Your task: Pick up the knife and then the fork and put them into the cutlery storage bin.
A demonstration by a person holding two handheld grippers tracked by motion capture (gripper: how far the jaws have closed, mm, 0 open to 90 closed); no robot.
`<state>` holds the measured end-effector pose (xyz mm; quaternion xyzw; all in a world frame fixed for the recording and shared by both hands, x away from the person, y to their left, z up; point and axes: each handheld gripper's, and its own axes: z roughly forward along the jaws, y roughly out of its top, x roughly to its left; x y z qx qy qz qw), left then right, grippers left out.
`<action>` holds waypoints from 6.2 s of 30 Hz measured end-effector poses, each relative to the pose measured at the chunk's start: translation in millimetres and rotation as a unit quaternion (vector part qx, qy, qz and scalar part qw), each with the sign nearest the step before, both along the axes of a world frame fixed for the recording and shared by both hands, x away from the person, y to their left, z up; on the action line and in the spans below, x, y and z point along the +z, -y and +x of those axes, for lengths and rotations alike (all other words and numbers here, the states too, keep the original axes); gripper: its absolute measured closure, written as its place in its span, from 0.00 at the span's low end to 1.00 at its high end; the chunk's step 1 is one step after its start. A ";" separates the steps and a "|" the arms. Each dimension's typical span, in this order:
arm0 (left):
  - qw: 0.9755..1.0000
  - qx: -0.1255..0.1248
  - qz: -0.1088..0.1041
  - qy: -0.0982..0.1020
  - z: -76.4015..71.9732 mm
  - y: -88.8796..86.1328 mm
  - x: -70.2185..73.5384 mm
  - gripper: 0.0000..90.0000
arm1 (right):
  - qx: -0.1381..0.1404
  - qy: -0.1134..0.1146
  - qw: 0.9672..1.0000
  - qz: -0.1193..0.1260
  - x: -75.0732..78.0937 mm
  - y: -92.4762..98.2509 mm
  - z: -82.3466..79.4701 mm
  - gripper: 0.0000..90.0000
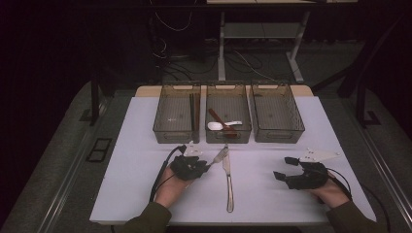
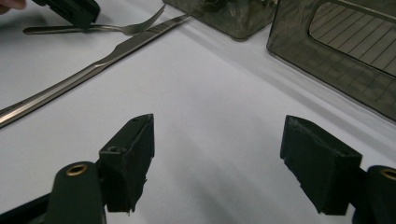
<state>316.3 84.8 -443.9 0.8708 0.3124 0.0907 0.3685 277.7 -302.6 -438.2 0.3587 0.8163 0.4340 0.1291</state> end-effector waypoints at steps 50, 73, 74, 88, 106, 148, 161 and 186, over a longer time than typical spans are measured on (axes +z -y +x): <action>0.993 -0.029 -0.075 0.081 -24.2 29.5 32.8 0.94 | 0.061 -0.099 0.982 0.148 25.5 -113.4 65.9 0.78; 0.988 -0.055 -0.139 0.046 -26.9 5.0 29.1 0.65 | 0.059 -0.068 0.979 0.184 53.7 -89.9 72.5 0.97; 0.988 -0.057 -0.137 0.044 -27.9 0.8 28.1 0.63 | 0.056 -0.061 0.980 0.180 57.9 -86.0 73.4 0.97; 0.991 -0.039 -0.125 0.039 -37.2 -48.7 18.5 0.41 | -0.011 -0.002 0.989 0.146 111.3 -27.1 96.5 0.97; 0.994 -0.011 -0.102 0.041 -44.4 -75.1 4.7 0.14 | -0.107 0.031 0.990 0.092 146.0 38.5 137.3 0.97; 0.995 -0.024 -0.092 0.018 -43.9 -71.0 0.8 0.00 | -0.157 -0.045 0.987 -0.012 67.0 41.6 207.3 0.57; 0.995 -0.025 -0.091 0.017 -44.0 -70.6 0.6 0.00 | -0.150 -0.028 0.988 0.000 72.2 44.3 195.0 0.38; 0.996 -0.024 -0.086 0.015 -43.8 -69.6 -0.1 0.00 | -0.002 -0.044 0.999 0.000 68.8 -29.2 105.7 0.94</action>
